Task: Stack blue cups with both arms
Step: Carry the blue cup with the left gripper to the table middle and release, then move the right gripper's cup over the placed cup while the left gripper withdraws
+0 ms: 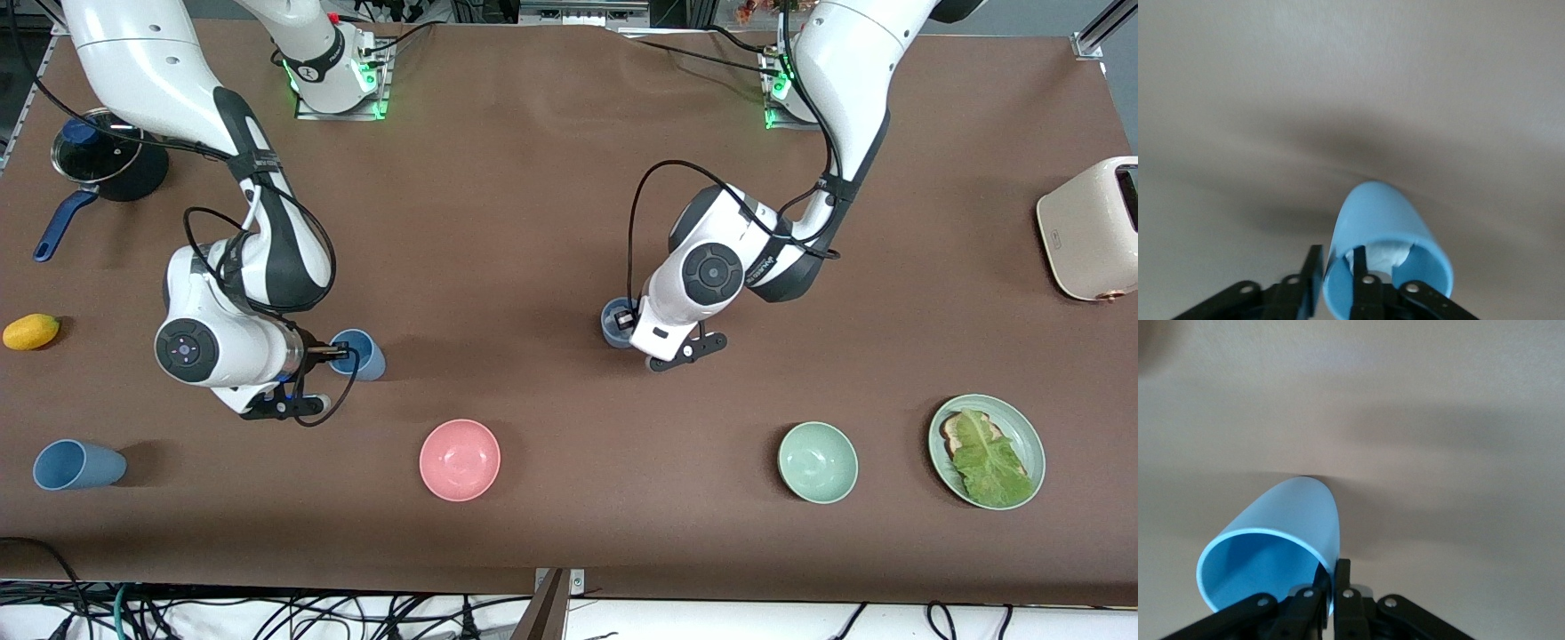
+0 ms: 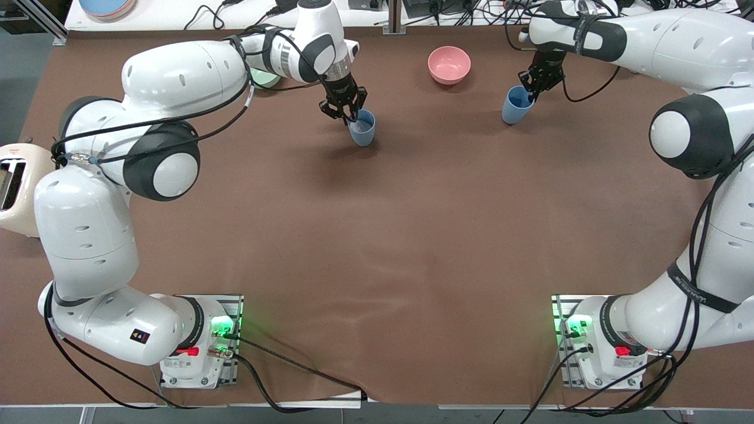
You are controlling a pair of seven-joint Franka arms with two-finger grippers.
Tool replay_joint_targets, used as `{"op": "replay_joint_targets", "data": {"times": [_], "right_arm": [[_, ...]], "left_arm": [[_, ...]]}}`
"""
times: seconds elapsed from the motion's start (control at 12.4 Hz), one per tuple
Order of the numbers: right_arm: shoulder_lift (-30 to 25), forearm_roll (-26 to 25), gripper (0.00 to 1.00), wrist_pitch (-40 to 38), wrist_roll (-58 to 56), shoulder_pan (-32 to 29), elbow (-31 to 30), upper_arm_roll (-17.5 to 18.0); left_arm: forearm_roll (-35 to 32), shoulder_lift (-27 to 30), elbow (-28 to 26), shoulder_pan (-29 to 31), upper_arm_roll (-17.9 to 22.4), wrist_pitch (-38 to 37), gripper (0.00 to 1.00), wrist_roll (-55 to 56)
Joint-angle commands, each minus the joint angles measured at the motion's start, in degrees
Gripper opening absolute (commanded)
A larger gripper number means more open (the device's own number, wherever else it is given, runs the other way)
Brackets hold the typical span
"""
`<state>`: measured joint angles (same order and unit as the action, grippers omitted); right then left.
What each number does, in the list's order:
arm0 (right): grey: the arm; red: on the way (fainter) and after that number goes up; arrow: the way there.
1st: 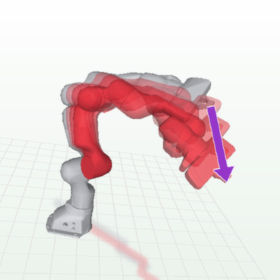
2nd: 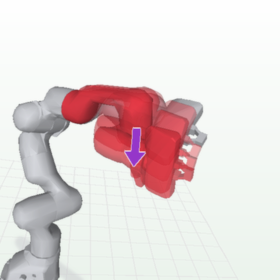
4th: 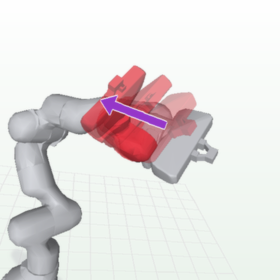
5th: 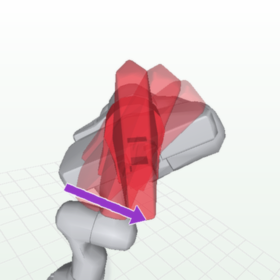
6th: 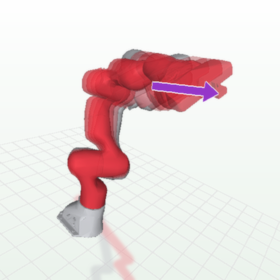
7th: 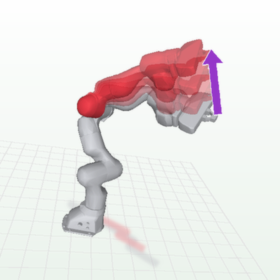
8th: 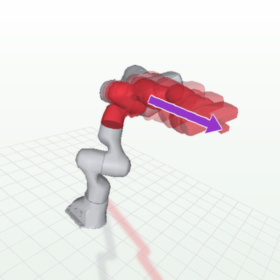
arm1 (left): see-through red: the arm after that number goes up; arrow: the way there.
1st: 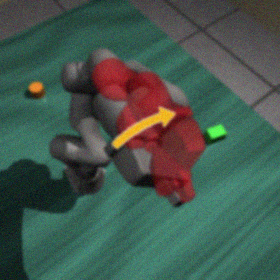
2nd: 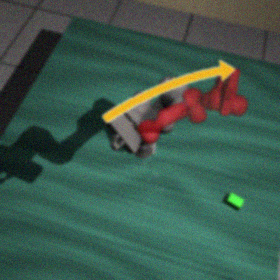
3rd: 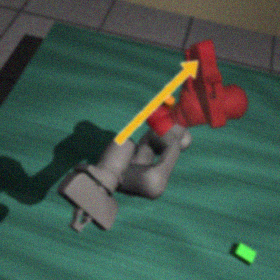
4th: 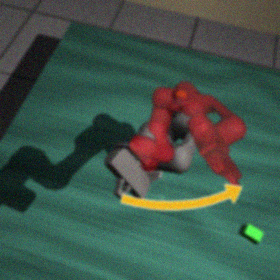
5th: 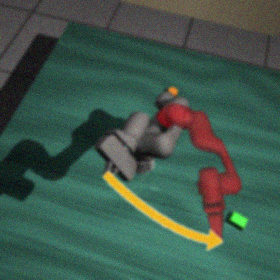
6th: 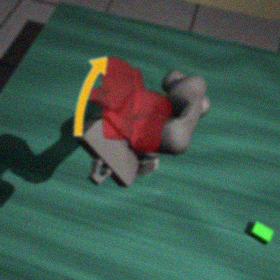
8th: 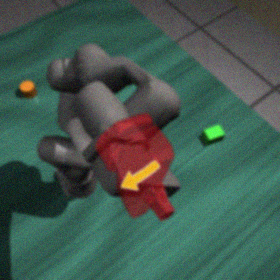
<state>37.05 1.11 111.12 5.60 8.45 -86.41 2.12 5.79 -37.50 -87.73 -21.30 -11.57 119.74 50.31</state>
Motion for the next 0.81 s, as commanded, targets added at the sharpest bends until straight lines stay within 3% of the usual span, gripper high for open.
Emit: {"op": "replay_joint_targets", "data": {"times": [0.0, 0.16, 0.4, 0.73], "right_arm": [[-1.80, 0.38, 0.00, -1.34, 2.92, 2.09, 1.67, 0.16], [-2.07, 0.90, 0.00, -4.93, 3.90, 2.36, 4.74, 1.73], [-2.16, 5.90, 0.00, -9.77, 9.76, 4.02, 10.27, 3.58], [-2.25, 6.01, 0.00, -15.76, 26.71, 11.04, 18.02, 6.40]], "left_arm": [[0.28, 2.94, 1.25, 2.30, 0.32, -3.87, 1.00, -0.38], [-0.51, 6.19, 1.60, 6.15, 0.76, -10.28, 1.00, -1.08], [-1.74, 8.32, 1.60, 18.62, 0.58, -18.99, 1.00, -17.99], [-4.97, 9.11, 1.60, 32.08, 0.93, -21.04, 1.00, -35.33]]}}
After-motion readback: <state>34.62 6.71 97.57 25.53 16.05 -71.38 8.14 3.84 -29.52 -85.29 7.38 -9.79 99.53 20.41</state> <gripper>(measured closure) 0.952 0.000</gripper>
